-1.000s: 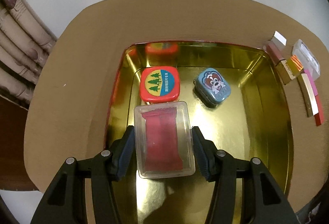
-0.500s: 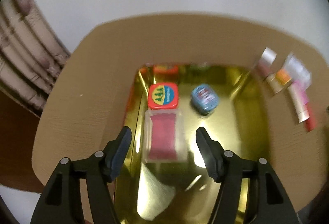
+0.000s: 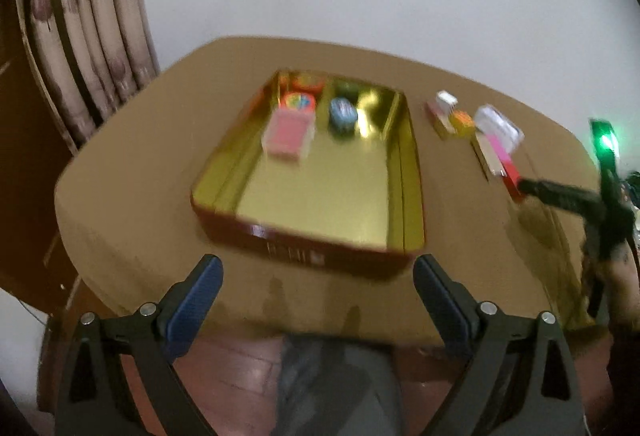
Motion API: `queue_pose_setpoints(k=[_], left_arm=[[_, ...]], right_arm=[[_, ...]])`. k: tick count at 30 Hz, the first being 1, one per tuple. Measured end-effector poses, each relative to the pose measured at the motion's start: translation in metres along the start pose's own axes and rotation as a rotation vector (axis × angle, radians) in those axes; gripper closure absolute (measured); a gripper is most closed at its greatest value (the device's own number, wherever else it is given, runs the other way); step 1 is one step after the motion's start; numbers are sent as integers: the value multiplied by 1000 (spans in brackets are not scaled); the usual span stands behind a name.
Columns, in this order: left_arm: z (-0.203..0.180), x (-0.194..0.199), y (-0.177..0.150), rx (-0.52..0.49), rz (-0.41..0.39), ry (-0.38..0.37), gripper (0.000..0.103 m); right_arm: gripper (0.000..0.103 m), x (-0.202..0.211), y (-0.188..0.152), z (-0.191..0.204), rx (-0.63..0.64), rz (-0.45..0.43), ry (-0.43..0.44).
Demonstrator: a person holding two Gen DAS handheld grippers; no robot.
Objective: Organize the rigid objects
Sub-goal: 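Grasp the red block with the right gripper, then place the red block into the gold tray and open the right gripper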
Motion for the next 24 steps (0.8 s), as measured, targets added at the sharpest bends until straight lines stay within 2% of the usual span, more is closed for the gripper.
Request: queue_pose_setpoints(k=[2, 4, 5, 6, 9, 11, 17, 19, 21, 24], left_arm=[[0, -3, -8, 8, 31, -12, 9], [2, -8, -11, 24, 54, -26, 9], [1, -11, -14, 27, 68, -32, 9], [1, -12, -17, 31, 77, -31, 9], [4, -19, -21, 63, 106, -41, 9], [5, -22, -26, 82, 122, -54, 9], [6, -17, -39, 74, 144, -56, 9], [8, -11, -42, 58, 132, -39, 9], [10, -3, -47, 46, 101, -5, 9], [10, 2, -49, 28, 75, 25, 9]], right_arm=[[36, -8, 5, -1, 13, 28, -44], [37, -17, 7, -3, 9, 56, -49], [41, -20, 8, -3, 9, 67, -52], [51, -23, 8, -3, 14, 78, -62], [67, -31, 12, -2, 26, 100, -86], [73, -36, 16, 0, 35, 114, -89], [73, -35, 20, 2, 29, 144, -78], [73, -21, 24, 3, 1, 131, -70], [73, -1, 32, 10, -20, 97, -16], [73, 25, 54, 43, -1, 54, 74]])
Point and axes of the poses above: each gripper's, at about its wrist camera, not at the fingertips, and x roughly against the way its jaws point, z to its left, y to its top, the point moved 3 cm from there along -x, roughly the way its jaws point, and after that the axes turned 6 degrees about y, right-handed, at the moved point
